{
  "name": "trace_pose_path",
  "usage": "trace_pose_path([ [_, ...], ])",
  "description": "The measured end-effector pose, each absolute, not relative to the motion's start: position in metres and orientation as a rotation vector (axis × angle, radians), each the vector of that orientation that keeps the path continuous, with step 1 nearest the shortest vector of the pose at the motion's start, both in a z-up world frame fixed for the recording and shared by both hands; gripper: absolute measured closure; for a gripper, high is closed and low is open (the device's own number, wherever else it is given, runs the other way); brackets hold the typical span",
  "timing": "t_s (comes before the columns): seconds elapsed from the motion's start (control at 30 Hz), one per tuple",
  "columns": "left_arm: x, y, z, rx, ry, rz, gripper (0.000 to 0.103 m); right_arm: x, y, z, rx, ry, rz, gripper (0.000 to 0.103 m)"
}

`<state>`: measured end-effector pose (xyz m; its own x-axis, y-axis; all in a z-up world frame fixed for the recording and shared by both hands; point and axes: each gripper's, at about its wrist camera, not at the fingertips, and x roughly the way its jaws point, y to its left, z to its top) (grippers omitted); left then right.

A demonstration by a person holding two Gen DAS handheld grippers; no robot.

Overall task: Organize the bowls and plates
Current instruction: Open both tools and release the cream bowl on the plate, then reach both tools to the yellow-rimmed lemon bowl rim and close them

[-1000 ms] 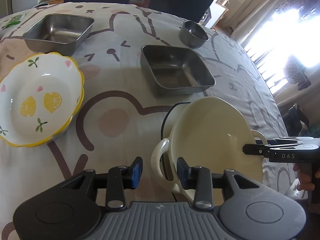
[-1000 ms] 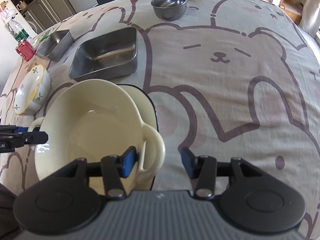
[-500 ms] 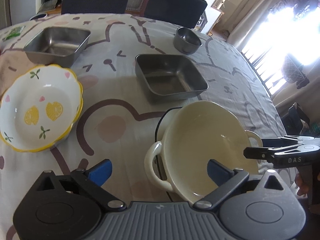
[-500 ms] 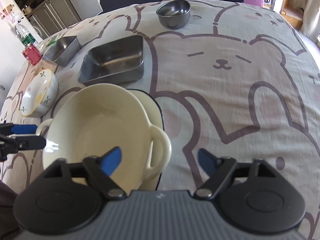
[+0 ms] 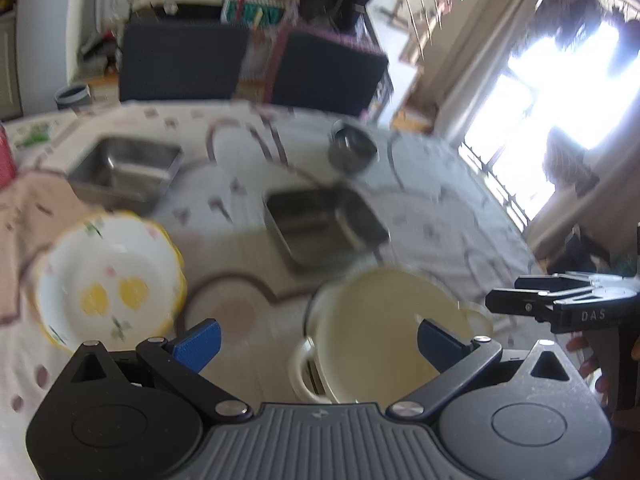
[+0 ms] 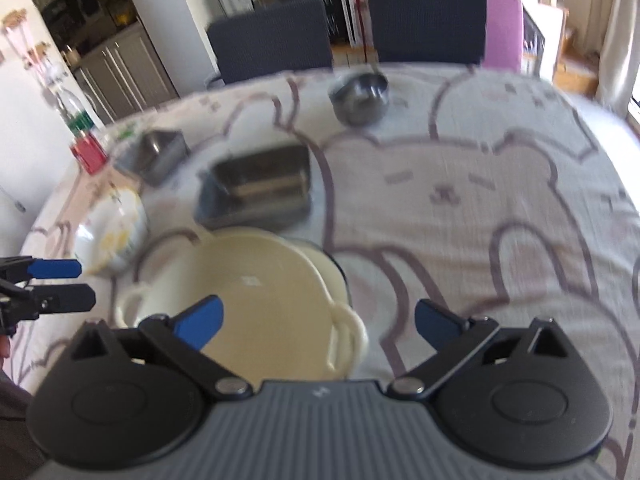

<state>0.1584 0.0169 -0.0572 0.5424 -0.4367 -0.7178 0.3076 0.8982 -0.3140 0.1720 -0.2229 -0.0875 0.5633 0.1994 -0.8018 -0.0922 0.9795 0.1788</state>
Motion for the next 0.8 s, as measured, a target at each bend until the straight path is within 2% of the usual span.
trace_pose_path([
  [0.3,0.168,0.079,-0.021,-0.224,0.713,-0.277,0.000,0.194,-0.172,-0.052,0.173,0.763,0.253,0.000],
  [0.5,0.181,0.122,-0.021,-0.225,0.687,-0.151,0.000,0.225,-0.125,-0.050,0.196,0.745,0.331,0.000],
  [0.57,0.187,0.135,-0.024,-0.227,0.699,-0.124,0.003,0.234,-0.107,-0.052,0.200,0.752,0.340,0.000],
  [0.6,0.189,0.141,-0.026,-0.225,0.708,-0.114,0.006,0.240,-0.099,-0.054,0.197,0.757,0.344,0.000],
  [0.67,0.198,0.151,-0.032,-0.219,0.739,-0.093,0.019,0.248,-0.080,-0.057,0.187,0.763,0.344,0.000],
  [0.7,0.203,0.155,-0.037,-0.215,0.759,-0.080,0.023,0.254,-0.073,-0.061,0.183,0.771,0.343,0.000],
  [0.77,0.212,0.163,-0.048,-0.201,0.802,-0.054,0.038,0.263,-0.060,-0.069,0.193,0.795,0.337,0.000],
  [0.8,0.217,0.167,-0.054,-0.197,0.825,-0.044,0.042,0.269,-0.054,-0.075,0.206,0.815,0.331,0.000],
])
